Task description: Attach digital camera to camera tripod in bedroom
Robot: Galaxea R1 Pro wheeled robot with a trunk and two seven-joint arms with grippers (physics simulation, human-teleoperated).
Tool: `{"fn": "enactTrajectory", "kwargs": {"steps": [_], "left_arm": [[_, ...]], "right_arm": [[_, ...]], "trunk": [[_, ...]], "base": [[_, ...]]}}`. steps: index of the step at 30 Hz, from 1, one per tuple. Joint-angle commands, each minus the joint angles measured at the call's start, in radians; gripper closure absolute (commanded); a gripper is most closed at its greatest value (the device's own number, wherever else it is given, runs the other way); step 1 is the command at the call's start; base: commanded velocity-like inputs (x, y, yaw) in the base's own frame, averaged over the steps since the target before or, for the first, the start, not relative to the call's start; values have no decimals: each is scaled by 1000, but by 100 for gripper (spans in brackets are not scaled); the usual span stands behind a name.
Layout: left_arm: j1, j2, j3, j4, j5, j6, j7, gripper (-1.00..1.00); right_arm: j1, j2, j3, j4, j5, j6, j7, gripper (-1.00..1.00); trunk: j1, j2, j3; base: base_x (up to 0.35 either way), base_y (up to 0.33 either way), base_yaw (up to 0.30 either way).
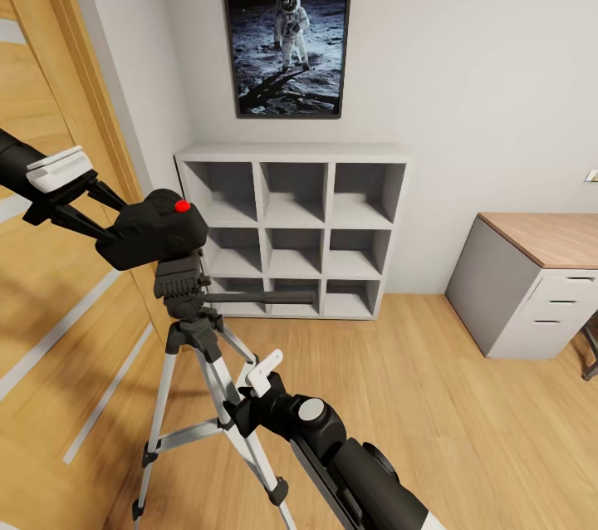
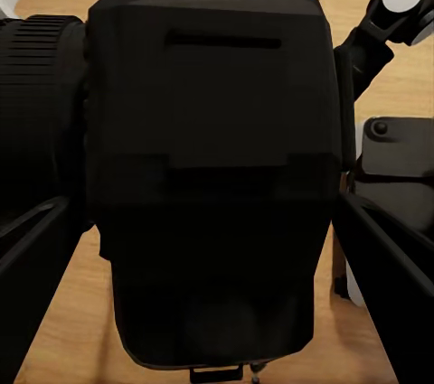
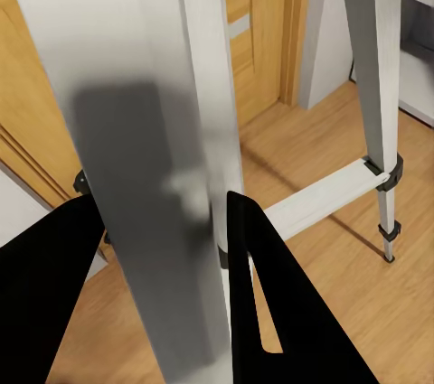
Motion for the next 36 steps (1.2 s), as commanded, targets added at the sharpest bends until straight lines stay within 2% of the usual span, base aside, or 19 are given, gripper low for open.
{"fn": "enactTrajectory", "kwargs": {"steps": [1, 10, 13, 17, 21, 30, 33, 36], "left_arm": [[-5, 1, -8, -1, 9, 11, 0, 100], [-25, 9, -5, -24, 27, 9, 0, 100], [-42, 27, -4, -59, 52, 12, 0, 100], [-75, 67, -4, -125, 80, 49, 0, 100], [-86, 79, -5, -147, 89, 68, 0, 100], [-92, 75, -9, -155, 93, 84, 1, 100], [-92, 62, -15, -152, 94, 87, 2, 100], [-93, 38, -30, -142, 94, 88, 4, 100]], "right_arm": [[-1, 0, 1, -1, -2, 5, -1, 100], [-1, 0, 1, -1, -2, 5, -1, 100], [-1, 0, 1, -1, -2, 5, -1, 100], [-1, 0, 1, -1, -2, 5, -1, 100], [-1, 0, 1, -1, -2, 5, -1, 100], [-1, 0, 1, -1, -2, 5, -1, 100], [-1, 0, 1, -1, -2, 5, -1, 100], [-1, 0, 1, -1, -2, 5, -1, 100]], "trunk": [[1, -2, -2], [1, -2, -2], [1, -2, -2], [1, -2, -2], [1, -2, -2], [1, -2, -2], [1, -2, -2], [1, -2, -2]], "base": [[0, 0, 0], [0, 0, 0], [0, 0, 0], [0, 0, 0], [0, 0, 0], [0, 0, 0], [0, 0, 0], [0, 0, 0]]}}
